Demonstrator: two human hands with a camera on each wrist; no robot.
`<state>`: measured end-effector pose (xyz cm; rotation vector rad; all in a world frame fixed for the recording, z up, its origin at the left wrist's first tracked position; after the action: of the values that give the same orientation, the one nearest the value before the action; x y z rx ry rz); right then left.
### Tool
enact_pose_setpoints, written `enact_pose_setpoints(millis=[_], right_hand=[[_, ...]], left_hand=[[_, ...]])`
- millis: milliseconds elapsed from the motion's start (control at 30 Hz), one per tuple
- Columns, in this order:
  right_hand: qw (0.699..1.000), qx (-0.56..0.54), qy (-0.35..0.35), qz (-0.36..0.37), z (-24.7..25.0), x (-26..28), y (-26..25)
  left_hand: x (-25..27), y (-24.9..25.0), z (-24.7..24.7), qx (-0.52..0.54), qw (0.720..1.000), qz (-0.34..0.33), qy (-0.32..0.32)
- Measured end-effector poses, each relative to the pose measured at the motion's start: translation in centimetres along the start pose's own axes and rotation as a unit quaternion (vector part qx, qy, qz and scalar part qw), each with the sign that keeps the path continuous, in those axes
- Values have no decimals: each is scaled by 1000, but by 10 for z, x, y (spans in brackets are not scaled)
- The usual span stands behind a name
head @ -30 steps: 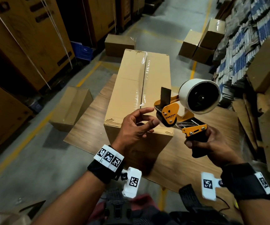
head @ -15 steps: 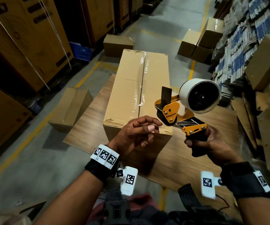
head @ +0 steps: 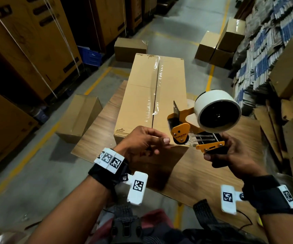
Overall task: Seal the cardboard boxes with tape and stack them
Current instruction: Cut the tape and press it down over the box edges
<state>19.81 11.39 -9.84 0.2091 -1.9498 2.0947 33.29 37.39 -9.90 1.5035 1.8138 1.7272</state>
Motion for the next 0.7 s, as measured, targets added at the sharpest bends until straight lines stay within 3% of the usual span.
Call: enact_pose_setpoints(millis=[167, 433, 567, 700], right_hand=[[1000, -3, 1, -11, -7, -2, 1], [999, 47, 16, 2, -19, -14, -7], [997, 71, 12, -2, -14, -15, -12], [997, 70, 7, 0, -14, -13, -15]], left_hand=[[0, 12, 13, -36, 999, 34, -17], [1, 15, 40, -68, 992, 59, 84], [19, 21, 90, -98, 971, 23, 215], [38, 13, 117, -112, 974, 34, 193]])
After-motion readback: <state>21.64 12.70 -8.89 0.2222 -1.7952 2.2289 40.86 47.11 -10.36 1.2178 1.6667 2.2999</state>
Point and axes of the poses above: each hand's wrist, its own x-axis away from the middle knuckle, its own z-axis out of the back of the hand, y = z × x, the point moved 4 cm from there along -x, towards the middle knuckle, and after that the axes turned 9 degrees about -y, right-handed, at the moved point
